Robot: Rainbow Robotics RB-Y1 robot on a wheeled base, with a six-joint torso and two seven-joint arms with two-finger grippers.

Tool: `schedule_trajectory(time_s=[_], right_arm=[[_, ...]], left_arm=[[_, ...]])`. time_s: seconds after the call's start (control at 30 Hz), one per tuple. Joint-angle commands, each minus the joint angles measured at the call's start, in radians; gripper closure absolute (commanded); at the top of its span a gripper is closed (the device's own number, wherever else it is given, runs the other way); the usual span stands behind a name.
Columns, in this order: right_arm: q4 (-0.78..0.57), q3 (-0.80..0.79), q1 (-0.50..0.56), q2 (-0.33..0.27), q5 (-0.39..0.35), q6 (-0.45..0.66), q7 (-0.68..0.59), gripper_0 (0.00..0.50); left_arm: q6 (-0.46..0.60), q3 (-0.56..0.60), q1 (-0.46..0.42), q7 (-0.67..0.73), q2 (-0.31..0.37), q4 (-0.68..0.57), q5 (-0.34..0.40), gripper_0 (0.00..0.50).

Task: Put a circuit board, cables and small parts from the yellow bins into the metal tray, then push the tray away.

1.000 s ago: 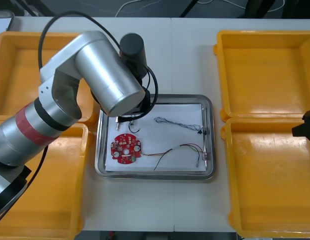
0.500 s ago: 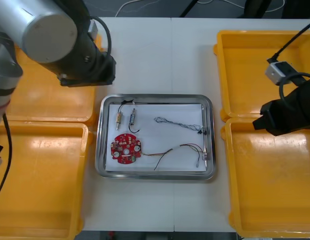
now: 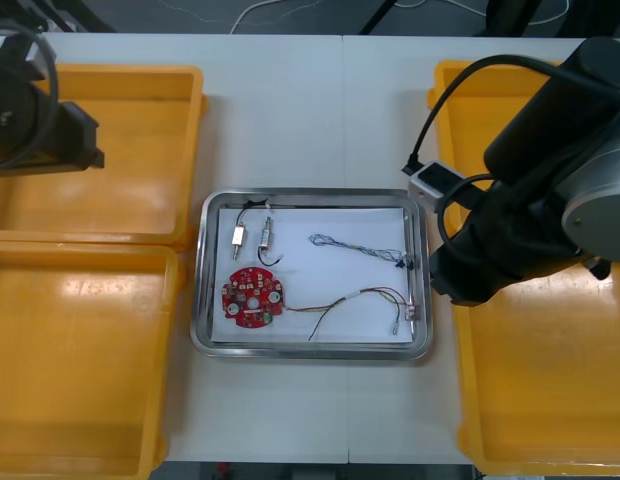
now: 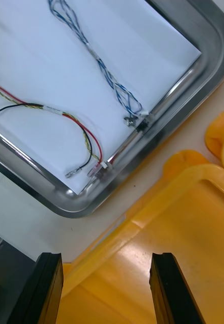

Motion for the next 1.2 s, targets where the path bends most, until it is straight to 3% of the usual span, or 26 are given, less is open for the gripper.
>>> schedule_trajectory(time_s=[0.03,0.3,0.53,0.87,1.2], right_arm=[[-0.011,0.132,-0.102,0.064,0.042,-0.003,0.048,0.0],[0.046,0.319,-0.182,0.141,0.088,-0.082,0.071,0.0],[0.098,0.477,-0.248,0.19,0.137,-0.164,0.14,0.0],[0.163,0.654,-0.297,0.241,0.225,-0.271,0.333,0.0],[0.184,0.83,-0.32,0.277,0.36,-0.342,0.34,0.0]], left_arm=[[0.006,0.112,0.118,-0.173,0.045,-0.057,0.007,0.0],[-0.001,0.207,0.276,-0.272,0.044,-0.083,-0.006,0.0],[-0.031,0.224,0.351,-0.292,0.031,-0.084,-0.04,0.0],[0.006,0.332,0.311,-0.377,-0.016,-0.075,-0.019,0.0],[0.006,0.35,0.282,-0.399,-0.052,-0.072,-0.032,0.0]])
